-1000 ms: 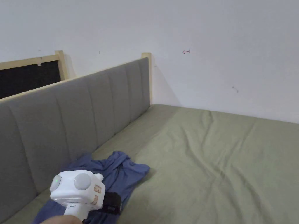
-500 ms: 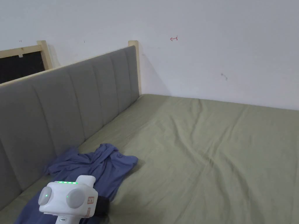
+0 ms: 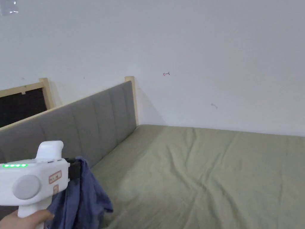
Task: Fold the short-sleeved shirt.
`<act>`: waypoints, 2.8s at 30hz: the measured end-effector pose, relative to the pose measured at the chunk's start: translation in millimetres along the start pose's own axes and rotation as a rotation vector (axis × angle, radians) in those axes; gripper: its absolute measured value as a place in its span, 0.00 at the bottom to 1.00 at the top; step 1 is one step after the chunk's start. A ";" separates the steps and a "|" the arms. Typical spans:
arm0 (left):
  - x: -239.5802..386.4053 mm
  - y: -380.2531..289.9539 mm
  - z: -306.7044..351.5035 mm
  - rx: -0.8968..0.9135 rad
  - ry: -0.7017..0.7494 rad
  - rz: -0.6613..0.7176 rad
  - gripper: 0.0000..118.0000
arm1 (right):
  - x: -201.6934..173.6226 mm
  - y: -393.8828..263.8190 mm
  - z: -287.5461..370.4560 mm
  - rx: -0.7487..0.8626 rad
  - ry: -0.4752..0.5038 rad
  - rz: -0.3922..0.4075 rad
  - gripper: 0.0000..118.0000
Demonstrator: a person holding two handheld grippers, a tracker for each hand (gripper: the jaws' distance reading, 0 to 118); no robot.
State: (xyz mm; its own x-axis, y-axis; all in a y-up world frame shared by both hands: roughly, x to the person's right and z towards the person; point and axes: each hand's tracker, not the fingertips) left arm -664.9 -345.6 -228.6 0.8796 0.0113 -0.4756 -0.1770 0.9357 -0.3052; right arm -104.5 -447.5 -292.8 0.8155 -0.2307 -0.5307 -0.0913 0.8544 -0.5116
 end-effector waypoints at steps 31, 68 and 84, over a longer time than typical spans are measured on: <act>404.0 -218.0 -77.4 -0.860 -0.657 -0.184 0.83 | 105.3 -29.5 48.9 0.010 -0.235 -0.187 0.04; 225.7 -121.5 158.4 0.303 -0.275 0.066 0.00 | 46.6 1.5 100.7 0.531 -0.330 -0.050 0.04; 274.7 -172.0 -163.9 -0.838 -0.272 -0.026 0.96 | 74.5 -12.1 63.5 0.298 -0.222 -0.060 0.04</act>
State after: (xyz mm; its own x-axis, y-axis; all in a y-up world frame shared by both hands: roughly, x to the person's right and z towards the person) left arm -465.2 -561.2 -441.9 0.9435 0.1773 -0.2799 -0.3275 0.3710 -0.8690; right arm -6.3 -445.5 -283.1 0.9215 -0.2061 -0.3291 0.1044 0.9478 -0.3011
